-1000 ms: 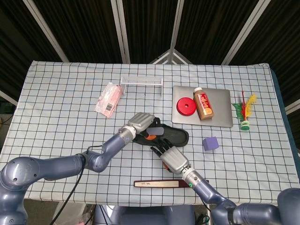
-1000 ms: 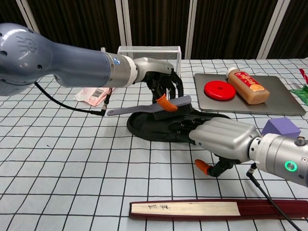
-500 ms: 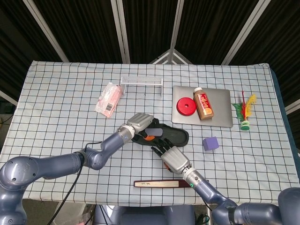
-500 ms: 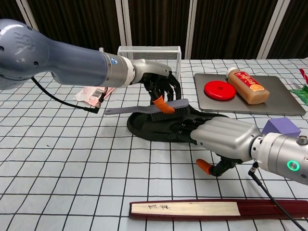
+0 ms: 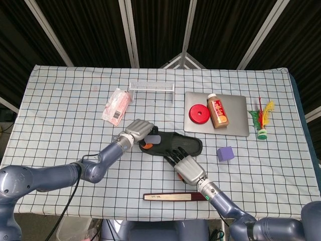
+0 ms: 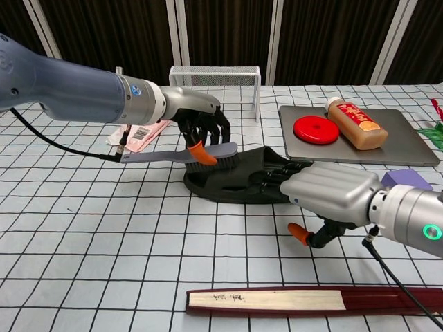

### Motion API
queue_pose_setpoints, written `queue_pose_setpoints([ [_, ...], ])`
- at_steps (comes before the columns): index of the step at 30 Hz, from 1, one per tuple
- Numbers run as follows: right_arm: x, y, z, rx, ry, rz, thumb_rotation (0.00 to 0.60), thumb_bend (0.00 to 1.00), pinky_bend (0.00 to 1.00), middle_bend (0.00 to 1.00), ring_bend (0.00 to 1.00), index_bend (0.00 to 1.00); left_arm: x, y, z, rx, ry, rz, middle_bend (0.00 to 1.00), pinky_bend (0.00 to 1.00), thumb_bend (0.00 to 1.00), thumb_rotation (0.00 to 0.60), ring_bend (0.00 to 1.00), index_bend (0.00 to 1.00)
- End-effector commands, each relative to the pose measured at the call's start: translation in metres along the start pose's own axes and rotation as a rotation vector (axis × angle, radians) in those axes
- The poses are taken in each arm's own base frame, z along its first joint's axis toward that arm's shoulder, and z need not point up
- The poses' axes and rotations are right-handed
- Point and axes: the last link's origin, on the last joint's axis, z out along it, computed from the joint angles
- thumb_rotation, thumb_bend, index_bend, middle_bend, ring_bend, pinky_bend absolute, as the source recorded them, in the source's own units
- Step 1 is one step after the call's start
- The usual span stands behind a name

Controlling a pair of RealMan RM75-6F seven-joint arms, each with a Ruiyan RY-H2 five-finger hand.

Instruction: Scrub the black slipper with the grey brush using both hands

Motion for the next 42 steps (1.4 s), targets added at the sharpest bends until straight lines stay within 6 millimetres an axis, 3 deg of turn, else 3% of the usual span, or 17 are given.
queue_pose_setpoints([
  [1, 0.001, 0.0, -0.002, -0.001, 0.005, 0.0, 0.6, 0.64, 0.0, 0.0, 0.0, 0.0, 0.007, -0.002, -0.004, 0.006, 0.009, -0.012, 0.72, 0.48, 0.74, 0.6, 0.58, 0.77],
  [7, 0.011, 0.001, -0.017, -0.017, 0.059, -0.006, 0.6, 0.64, 0.0, 0.0, 0.0, 0.0, 0.014, -0.004, -0.018, -0.004, 0.017, -0.056, 0.72, 0.48, 0.74, 0.6, 0.58, 0.77],
  [16, 0.023, 0.013, -0.079, -0.13, 0.132, -0.085, 0.6, 0.64, 0.0, 0.0, 0.0, 0.0, 0.02, -0.026, -0.06, -0.017, 0.015, -0.066, 0.72, 0.47, 0.74, 0.6, 0.58, 0.77],
  [22, 0.025, 0.045, -0.116, -0.287, 0.237, -0.079, 0.6, 0.64, 0.0, 0.0, 0.0, 0.0, 0.009, -0.063, -0.104, 0.009, 0.008, -0.012, 0.71, 0.46, 0.74, 0.6, 0.57, 0.76],
  [29, 0.013, 0.067, -0.153, -0.366, 0.273, -0.03, 0.6, 0.64, 0.0, 0.0, 0.0, 0.0, -0.028, -0.128, -0.148, 0.093, 0.056, 0.065, 0.71, 0.44, 0.73, 0.6, 0.56, 0.75],
  [35, 0.005, 0.076, -0.161, -0.394, 0.288, -0.008, 0.6, 0.64, 0.0, 0.0, 0.0, 0.0, -0.051, -0.17, -0.153, 0.148, 0.037, 0.052, 0.62, 0.35, 0.69, 0.6, 0.47, 0.71],
  [39, 0.002, 0.079, -0.161, -0.406, 0.295, 0.009, 0.6, 0.64, 0.0, 0.0, 0.0, 0.0, -0.059, -0.173, -0.143, 0.12, 0.04, 0.018, 0.61, 0.34, 0.67, 0.6, 0.46, 0.67],
  [42, 0.002, 0.081, -0.159, -0.411, 0.294, 0.015, 0.6, 0.64, 0.0, 0.0, 0.0, 0.0, -0.064, -0.17, -0.134, 0.082, 0.051, 0.031, 0.6, 0.33, 0.61, 0.6, 0.44, 0.61],
])
